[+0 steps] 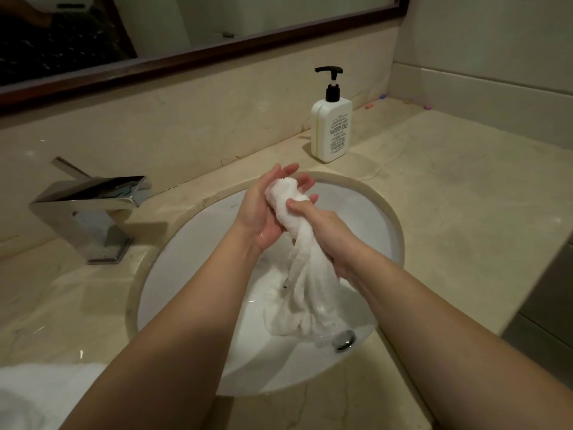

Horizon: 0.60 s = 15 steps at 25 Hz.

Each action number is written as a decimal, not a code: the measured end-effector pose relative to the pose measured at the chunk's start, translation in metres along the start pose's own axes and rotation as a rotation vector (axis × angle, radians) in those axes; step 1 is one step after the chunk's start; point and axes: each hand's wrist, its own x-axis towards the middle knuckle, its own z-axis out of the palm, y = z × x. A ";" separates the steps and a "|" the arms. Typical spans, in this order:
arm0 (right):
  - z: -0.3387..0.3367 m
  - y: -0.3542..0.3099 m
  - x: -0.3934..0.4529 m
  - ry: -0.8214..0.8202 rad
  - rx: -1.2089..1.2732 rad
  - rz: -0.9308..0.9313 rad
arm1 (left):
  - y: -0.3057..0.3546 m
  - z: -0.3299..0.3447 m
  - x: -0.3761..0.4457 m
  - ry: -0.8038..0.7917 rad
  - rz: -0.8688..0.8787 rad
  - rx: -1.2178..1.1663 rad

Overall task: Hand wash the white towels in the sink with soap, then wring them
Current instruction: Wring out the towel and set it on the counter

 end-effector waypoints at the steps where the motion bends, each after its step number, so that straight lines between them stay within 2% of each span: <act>1: 0.001 -0.001 -0.002 -0.068 0.091 0.026 | 0.001 -0.004 -0.001 -0.102 -0.022 -0.056; 4: 0.006 -0.007 -0.008 -0.261 0.314 0.112 | 0.003 -0.014 -0.001 -0.317 0.004 -0.120; 7: 0.010 -0.008 -0.008 -0.256 0.379 0.059 | 0.009 -0.013 -0.001 -0.258 0.030 -0.018; 9: 0.012 -0.004 -0.005 -0.101 0.212 -0.047 | 0.012 -0.006 0.000 -0.144 0.053 0.132; 12: 0.014 -0.001 -0.006 0.193 -0.068 -0.104 | 0.007 0.016 0.001 0.037 0.166 0.264; 15: 0.014 -0.001 -0.007 0.310 -0.174 -0.194 | -0.002 0.029 0.002 0.182 0.301 0.351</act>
